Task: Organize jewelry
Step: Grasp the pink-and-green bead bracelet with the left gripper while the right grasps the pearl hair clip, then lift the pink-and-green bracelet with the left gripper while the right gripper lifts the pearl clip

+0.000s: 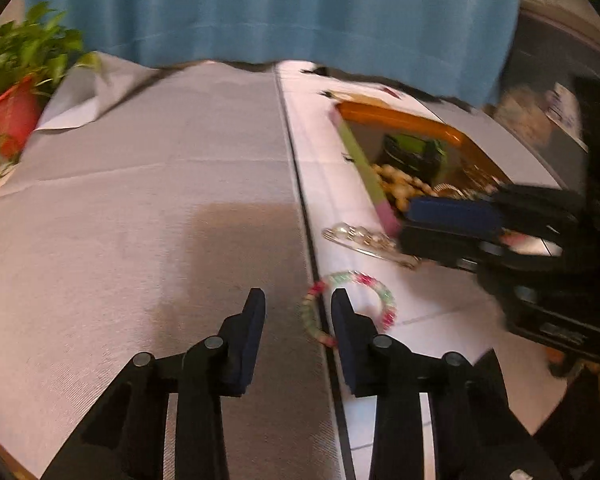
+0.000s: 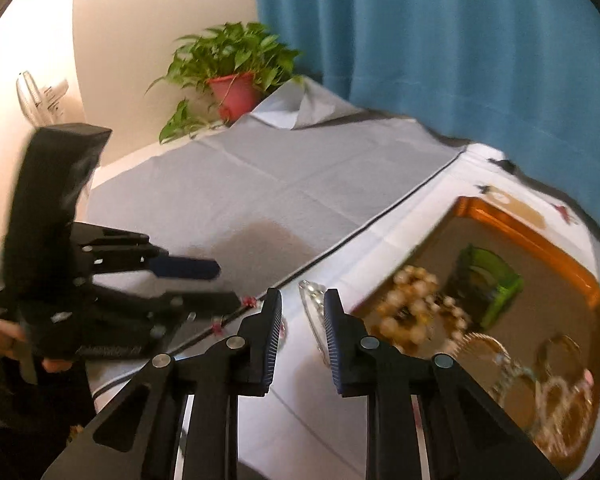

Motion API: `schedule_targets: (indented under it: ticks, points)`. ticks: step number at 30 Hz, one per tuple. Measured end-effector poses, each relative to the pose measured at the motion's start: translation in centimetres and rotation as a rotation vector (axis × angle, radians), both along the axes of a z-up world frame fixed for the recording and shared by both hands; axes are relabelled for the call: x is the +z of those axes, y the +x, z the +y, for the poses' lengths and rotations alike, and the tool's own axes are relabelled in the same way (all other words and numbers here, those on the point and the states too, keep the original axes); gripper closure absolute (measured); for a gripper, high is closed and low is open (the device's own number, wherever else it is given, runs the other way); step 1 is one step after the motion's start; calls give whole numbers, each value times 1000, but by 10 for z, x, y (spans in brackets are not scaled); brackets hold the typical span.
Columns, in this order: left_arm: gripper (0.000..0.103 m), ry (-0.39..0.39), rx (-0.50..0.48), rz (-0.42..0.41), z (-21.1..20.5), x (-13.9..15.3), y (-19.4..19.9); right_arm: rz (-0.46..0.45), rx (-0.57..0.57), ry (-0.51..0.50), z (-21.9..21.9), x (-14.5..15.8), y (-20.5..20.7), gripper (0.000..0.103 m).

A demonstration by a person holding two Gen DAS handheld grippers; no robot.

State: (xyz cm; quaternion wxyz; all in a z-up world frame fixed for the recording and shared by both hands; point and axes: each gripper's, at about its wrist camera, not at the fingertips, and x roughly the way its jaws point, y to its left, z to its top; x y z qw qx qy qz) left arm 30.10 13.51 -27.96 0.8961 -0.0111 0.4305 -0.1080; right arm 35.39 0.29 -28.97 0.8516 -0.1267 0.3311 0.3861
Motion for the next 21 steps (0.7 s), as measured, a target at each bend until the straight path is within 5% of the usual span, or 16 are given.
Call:
schedule_targets:
  ticks: [4,7,14,19,21]
  points:
    - [79,99,-70,5,-11,-4,2,23,14,-63,16,-12,15,80]
    - [98,80,-34,16,-3,-3,13,54,9,-112,22,-20,21,80]
    - [98,66,87,30,18,-2,32,61,17,-194,41,-30,16,91]
    - [98,6,96,61,20,-1,17,127,34,-135,37,-26,2,91]
    - [91,31,82,52,14,-1,11,137,42,-129,34,-25,-5,91]
